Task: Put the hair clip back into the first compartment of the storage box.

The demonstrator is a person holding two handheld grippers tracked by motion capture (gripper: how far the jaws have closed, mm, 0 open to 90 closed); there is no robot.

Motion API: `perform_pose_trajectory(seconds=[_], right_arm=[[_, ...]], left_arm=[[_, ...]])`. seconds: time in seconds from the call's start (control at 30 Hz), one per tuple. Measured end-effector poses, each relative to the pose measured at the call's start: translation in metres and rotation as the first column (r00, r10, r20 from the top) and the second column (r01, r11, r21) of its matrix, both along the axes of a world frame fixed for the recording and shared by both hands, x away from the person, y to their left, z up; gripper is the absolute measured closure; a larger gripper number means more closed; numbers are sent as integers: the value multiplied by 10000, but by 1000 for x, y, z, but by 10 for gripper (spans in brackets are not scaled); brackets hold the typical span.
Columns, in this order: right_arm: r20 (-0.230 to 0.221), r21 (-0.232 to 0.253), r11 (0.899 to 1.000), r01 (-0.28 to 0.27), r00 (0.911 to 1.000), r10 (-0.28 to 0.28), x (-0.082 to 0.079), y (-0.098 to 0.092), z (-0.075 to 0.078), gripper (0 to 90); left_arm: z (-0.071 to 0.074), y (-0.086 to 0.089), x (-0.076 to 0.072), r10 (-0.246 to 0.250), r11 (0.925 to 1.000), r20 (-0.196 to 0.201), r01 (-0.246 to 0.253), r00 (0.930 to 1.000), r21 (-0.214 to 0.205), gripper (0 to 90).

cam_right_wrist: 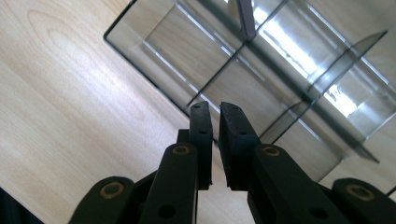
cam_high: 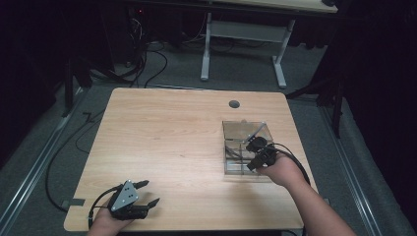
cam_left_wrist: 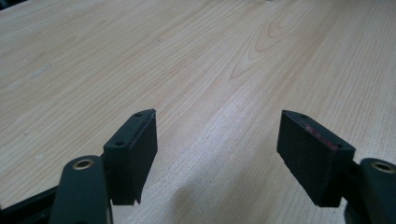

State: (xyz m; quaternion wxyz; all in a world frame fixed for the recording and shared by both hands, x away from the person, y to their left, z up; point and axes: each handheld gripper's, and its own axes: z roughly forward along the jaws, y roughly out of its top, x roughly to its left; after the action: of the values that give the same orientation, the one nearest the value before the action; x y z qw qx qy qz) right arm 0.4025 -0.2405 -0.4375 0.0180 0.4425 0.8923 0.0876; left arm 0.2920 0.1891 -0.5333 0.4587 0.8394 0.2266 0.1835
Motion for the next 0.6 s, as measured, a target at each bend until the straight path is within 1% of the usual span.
perform_pose_trajectory(seconds=[0.07,0.1,0.17,0.23,0.37,0.4,0.43,0.57,0.6], right_arm=[[50,82,9999,-85,10000,85,-4,-2,0,839],[-46,118,9998,152,9999,-151,-8,-2,0,838],[49,152,9999,-64,10000,64,-12,-3,-2,839],[40,153,9998,-84,10000,83,-16,-4,-4,838],[22,310,9995,115,9999,-115,-23,-7,-12,837],[141,289,9996,-64,9999,60,-24,-8,-14,836],[130,380,9992,88,9999,-93,-26,-8,-16,835],[390,575,9983,55,9992,-77,-34,-8,-23,829],[401,684,9976,131,9991,-159,-36,-9,-25,826]], left_arm=[[0,0,0,-1,10000,-3,1,10000,4,293],[0,0,0,-2,10000,-6,2,10000,6,293],[0,0,0,4,10000,11,-4,10000,14,293],[0,0,0,3,10000,11,-3,10000,13,293],[0,0,0,-3,10000,12,3,10000,10,293],[0,0,0,-3,10000,18,3,10000,12,293],[0,0,0,-3,10000,21,3,10000,12,293],[0,0,0,1,10000,24,-1,10000,13,293],[0,0,0,5,10000,21,-5,10000,12,293]])
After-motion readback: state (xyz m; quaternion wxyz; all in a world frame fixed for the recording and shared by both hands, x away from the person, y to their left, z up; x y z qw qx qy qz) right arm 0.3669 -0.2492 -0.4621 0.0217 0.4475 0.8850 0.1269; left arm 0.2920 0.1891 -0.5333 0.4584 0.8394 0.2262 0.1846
